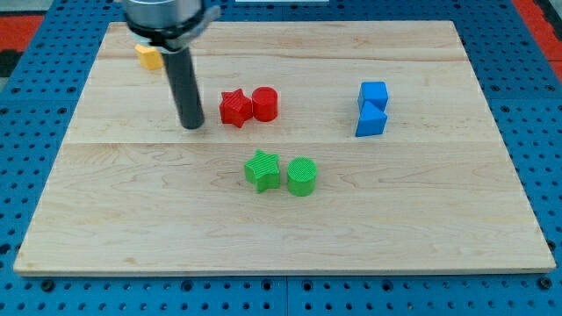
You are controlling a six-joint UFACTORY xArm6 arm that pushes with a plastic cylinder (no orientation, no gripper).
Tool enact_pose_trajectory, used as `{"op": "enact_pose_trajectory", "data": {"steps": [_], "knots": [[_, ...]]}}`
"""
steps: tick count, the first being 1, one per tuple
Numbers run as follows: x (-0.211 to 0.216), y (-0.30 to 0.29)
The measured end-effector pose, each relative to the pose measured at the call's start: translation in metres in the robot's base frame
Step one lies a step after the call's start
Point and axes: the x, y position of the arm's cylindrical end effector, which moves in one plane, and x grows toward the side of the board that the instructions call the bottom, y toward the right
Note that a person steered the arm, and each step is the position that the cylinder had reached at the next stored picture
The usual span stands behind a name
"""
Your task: Push the red star along with the red circle slightly right
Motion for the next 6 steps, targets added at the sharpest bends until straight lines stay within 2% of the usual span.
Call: {"op": "enact_pose_trajectory", "data": {"steps": [3,6], "knots": [[-0.006,0.061],[-0.023,0.076]]}}
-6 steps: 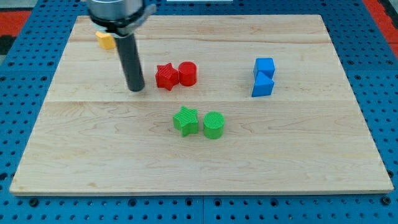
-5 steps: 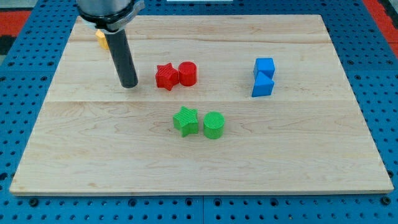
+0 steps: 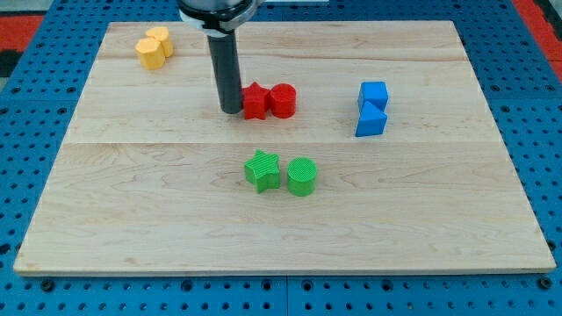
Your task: Push the red star along with the red circle slightly right
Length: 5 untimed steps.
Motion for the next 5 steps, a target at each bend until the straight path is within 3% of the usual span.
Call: {"op": "enact_pose_trajectory", "data": {"steps": [3,5], "knots": [[0.019,0.120],[0.011,0.018]]}}
